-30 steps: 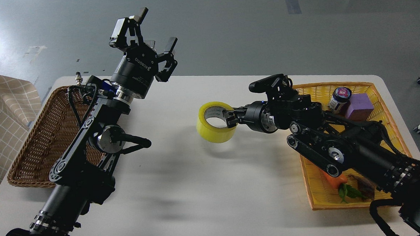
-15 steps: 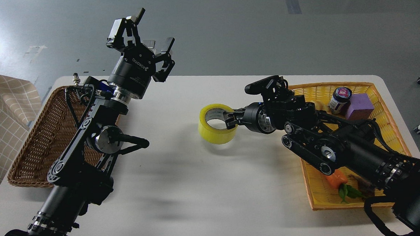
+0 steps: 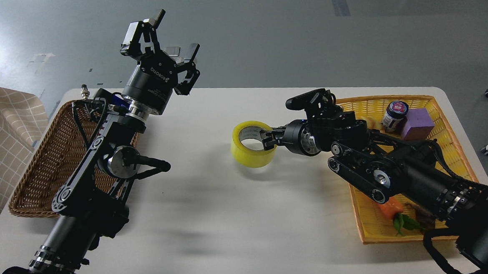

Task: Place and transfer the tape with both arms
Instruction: 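Lower the tape roll onto the table and open the right gripper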

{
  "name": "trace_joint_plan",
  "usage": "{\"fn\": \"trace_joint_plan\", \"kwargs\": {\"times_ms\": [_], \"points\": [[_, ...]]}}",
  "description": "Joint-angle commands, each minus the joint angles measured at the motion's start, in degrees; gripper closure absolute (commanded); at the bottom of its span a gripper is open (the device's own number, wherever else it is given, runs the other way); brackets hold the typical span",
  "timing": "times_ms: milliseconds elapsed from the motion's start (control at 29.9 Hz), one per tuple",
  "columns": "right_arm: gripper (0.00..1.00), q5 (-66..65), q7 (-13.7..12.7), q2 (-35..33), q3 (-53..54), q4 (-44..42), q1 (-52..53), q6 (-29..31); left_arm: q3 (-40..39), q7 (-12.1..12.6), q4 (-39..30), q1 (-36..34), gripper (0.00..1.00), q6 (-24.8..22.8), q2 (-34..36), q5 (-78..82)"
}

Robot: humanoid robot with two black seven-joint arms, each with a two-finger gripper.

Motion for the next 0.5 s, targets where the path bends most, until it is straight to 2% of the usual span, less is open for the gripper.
{"fn": "trace_joint_plan", "kwargs": {"times_ms": [0,134,468], "points": [[0.8,0.1,0.0,0.0,0.0,0.1,-0.1,0.0,0.0,0.0,0.0,0.0,0.0,0.0,0.0,0.0],[0.79,0.1,0.0,0.0,0.0,0.2,-0.1,0.0,0.0,0.0,0.0,0.0,0.0,0.0,0.0,0.0],[0.67,0.9,-0.1,0.0,0.2,0.4,-0.2,-0.1,0.0,0.0,0.0,0.1,0.0,0.0,0.2,-0.1]]}}
